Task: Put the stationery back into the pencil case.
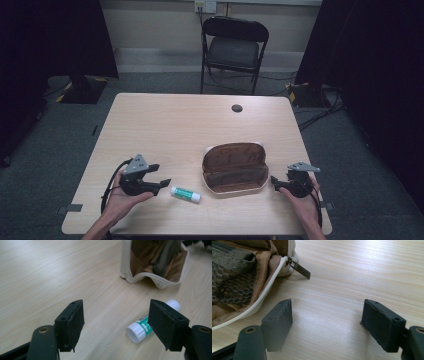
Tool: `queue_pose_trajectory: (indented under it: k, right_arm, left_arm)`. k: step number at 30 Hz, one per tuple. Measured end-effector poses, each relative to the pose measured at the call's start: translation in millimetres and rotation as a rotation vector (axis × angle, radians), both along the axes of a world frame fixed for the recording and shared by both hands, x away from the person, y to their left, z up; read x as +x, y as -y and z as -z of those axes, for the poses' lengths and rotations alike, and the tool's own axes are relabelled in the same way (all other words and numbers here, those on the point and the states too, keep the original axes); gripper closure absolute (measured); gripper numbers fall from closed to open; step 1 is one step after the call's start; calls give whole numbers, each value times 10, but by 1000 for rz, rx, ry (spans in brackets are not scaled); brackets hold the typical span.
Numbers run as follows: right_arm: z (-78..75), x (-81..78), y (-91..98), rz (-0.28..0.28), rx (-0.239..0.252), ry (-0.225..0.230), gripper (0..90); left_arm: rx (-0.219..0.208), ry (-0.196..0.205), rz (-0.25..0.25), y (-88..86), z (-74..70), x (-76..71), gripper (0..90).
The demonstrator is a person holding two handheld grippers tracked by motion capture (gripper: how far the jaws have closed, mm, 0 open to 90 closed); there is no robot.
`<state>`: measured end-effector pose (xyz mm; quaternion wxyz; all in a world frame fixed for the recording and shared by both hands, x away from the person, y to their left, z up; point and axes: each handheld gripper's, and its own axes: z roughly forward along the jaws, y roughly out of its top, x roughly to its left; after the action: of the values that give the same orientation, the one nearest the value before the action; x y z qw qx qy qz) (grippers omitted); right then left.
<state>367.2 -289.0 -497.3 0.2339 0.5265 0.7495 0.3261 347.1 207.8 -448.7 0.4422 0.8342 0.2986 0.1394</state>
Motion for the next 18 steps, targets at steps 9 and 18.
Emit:
queue_pose_trajectory:
  k: [9, 18]
  right_arm:
    - [22, -4, 10, -1, -1, 20, 212]
    - [22, -4, 10, -2, -2, 20, 212]
  left_arm:
    - [-34, -28, 135, 309, -31, 20, 344]
    - [0, -57, 228, 422, 121, 10, 424]
